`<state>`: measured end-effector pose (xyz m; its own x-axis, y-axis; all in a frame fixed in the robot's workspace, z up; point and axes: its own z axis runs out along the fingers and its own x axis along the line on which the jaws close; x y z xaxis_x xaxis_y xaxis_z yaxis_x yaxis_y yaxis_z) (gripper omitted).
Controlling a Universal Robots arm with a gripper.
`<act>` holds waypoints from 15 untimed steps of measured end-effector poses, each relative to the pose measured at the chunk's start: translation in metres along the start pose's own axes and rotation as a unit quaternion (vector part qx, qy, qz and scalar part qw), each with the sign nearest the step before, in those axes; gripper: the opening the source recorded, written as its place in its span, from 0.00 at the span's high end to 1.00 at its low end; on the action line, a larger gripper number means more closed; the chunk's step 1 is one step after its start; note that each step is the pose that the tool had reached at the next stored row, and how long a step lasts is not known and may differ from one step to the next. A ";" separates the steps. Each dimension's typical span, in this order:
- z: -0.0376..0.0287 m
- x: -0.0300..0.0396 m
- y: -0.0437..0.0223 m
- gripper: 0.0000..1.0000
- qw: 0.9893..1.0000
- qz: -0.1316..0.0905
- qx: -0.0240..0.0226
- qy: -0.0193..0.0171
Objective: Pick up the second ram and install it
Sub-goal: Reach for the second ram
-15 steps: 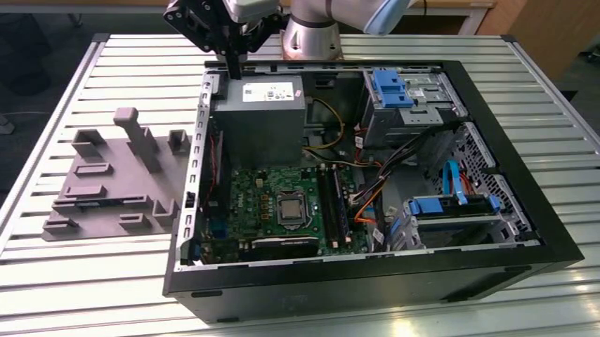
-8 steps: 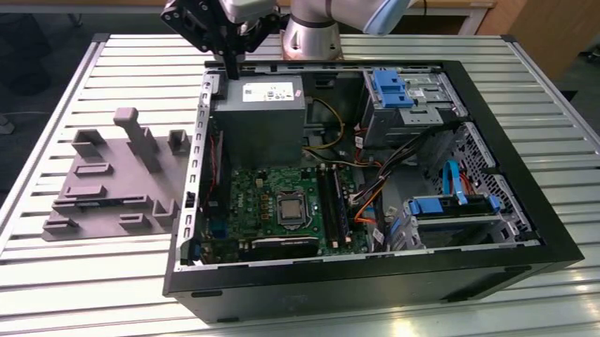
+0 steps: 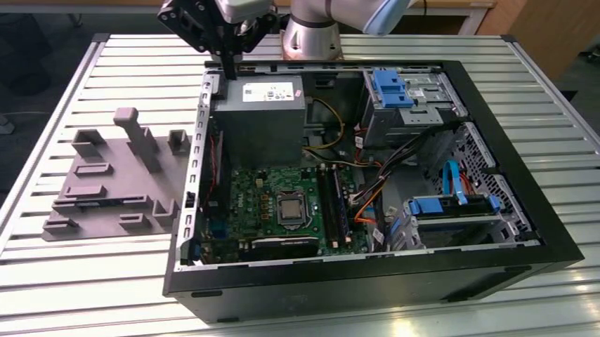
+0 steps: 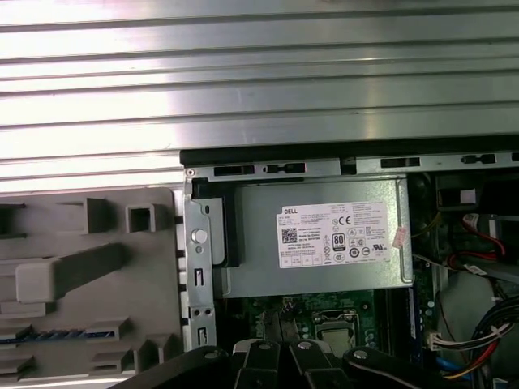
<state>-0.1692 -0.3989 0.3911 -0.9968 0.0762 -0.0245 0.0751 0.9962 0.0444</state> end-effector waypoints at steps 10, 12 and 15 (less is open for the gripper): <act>0.0001 0.0038 -0.0003 0.89 1.000 0.000 0.000 0.000; 0.0001 0.0046 -0.0004 0.89 1.000 0.000 0.000 0.000; 0.0002 0.0058 -0.0005 0.89 1.000 0.000 0.000 0.000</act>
<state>-0.1750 -0.3989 0.3908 -0.9968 0.0762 -0.0245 0.0751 0.9962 0.0444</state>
